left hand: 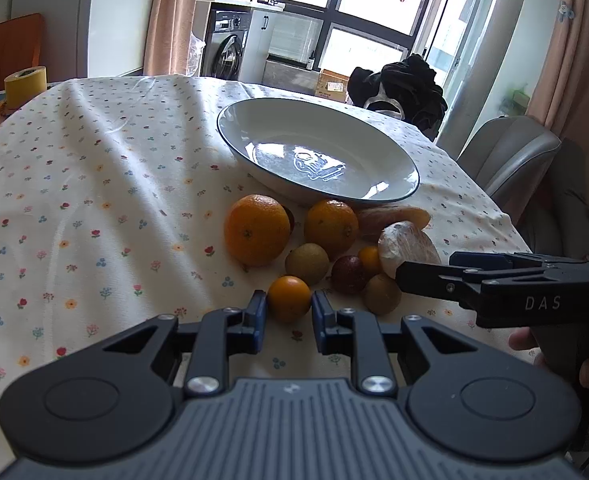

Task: Organize fruits
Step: 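Grasp a small orange kumquat with the left tool while the right tool grasps the peeled pomelo segment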

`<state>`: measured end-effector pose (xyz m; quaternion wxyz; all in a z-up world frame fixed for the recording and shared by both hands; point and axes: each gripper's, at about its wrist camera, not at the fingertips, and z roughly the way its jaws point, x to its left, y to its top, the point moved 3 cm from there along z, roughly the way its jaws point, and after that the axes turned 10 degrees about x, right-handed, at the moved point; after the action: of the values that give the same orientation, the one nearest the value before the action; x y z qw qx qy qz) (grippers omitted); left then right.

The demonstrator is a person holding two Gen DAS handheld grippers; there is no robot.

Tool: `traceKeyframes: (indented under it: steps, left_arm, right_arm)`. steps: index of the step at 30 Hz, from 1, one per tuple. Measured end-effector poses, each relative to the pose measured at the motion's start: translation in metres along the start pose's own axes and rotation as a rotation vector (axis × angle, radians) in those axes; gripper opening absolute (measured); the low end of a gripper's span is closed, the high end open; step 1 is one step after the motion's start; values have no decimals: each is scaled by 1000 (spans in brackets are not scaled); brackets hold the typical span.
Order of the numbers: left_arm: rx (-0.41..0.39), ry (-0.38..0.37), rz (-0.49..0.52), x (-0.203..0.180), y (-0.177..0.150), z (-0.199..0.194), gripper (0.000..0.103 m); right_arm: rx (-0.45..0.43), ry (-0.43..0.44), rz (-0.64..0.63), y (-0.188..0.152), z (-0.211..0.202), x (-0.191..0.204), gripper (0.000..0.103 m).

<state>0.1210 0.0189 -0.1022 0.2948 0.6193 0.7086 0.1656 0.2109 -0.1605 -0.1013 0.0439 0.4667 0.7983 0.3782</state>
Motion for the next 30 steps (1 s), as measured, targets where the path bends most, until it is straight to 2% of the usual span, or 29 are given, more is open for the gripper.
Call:
traceKeyframes:
  steps: [7,11,22,23,24,30]
  left_arm:
    - [-12,6,-15,5,1,-3,22]
    - [-14,8,-15,6,0,-4,22]
    - [-35,4,-18,6,-1,-11,22]
    - [-36,5,-20,6,-1,-12,22]
    - [-37,7,-21,5,-1,-12,22]
    - [-44,23,-15,2,1,-16,22]
  right_arm:
    - [11,16,-9,6,7,6,103]
    - [7,-7,-17,6,11,11,103]
    - [-11,3,-40,6,12,5,103]
    - [-13,-3,-49,5,12,7,100]
    - [-20,-10,-57,4,11,8,90]
    - [-18,35,-65,3,5,14,89]
